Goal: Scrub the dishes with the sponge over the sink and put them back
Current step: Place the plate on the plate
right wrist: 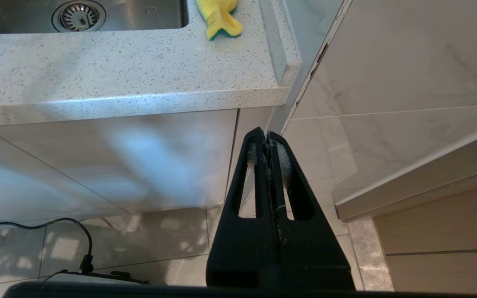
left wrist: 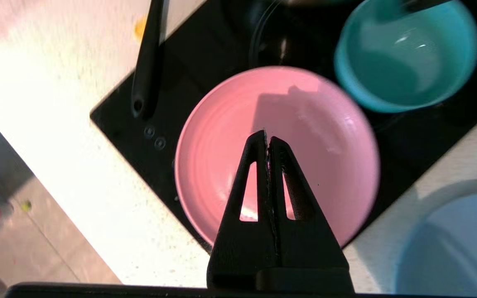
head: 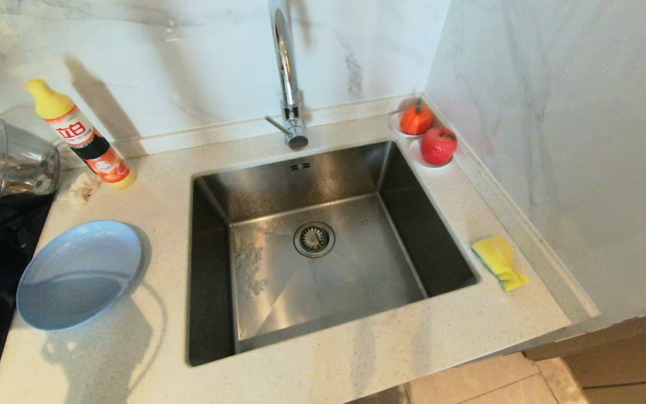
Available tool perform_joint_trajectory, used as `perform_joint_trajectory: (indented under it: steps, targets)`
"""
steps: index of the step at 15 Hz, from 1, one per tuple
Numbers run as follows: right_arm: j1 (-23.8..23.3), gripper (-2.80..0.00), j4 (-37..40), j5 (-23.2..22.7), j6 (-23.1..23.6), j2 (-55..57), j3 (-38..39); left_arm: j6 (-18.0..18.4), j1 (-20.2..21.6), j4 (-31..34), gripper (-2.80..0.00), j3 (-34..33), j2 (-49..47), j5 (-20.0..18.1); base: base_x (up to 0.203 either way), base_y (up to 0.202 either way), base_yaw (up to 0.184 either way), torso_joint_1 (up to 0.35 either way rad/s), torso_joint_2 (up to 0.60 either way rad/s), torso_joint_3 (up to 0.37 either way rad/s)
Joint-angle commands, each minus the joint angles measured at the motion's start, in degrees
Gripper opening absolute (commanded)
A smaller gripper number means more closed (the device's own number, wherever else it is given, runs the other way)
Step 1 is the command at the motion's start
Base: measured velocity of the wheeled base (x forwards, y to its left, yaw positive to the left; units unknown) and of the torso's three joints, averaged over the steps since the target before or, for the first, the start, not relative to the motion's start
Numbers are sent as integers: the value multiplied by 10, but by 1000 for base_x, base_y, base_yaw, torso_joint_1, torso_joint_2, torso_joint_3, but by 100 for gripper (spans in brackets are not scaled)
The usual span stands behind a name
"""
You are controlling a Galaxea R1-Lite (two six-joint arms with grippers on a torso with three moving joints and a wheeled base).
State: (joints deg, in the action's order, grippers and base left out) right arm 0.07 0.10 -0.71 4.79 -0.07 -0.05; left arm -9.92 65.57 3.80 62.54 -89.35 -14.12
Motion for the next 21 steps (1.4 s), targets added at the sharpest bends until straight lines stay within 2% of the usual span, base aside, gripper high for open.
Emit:
perform_joint_trajectory:
  steps: [1,7,10,11,12,21]
  targets:
    - [0,-280,0,-1,0,0,0,-3,20,0,-280,5,-39,-5,0,0,0,0,0,0]
    - [0,-280,0,-1,0,0,0,-5,58,13,-280,3,-91,-6,0,0,0,0,0,0]
    - [0,-280,0,-1,0,0,0,-3,64,44,-280,0,-109,-6,0,0,0,0,0,0]
    - [0,-280,0,0,0,0,0,-3,64,51,-184,-1,-114,-6,0,0,0,0,0,0]
    - [0,-280,0,0,0,0,0,-2,64,67,0,-2,-120,-7,0,0,0,0,0,0]
    - [0,-280,0,0,0,0,0,-4,77,93,0,5,-176,-18,0,0,0,0,0,0]
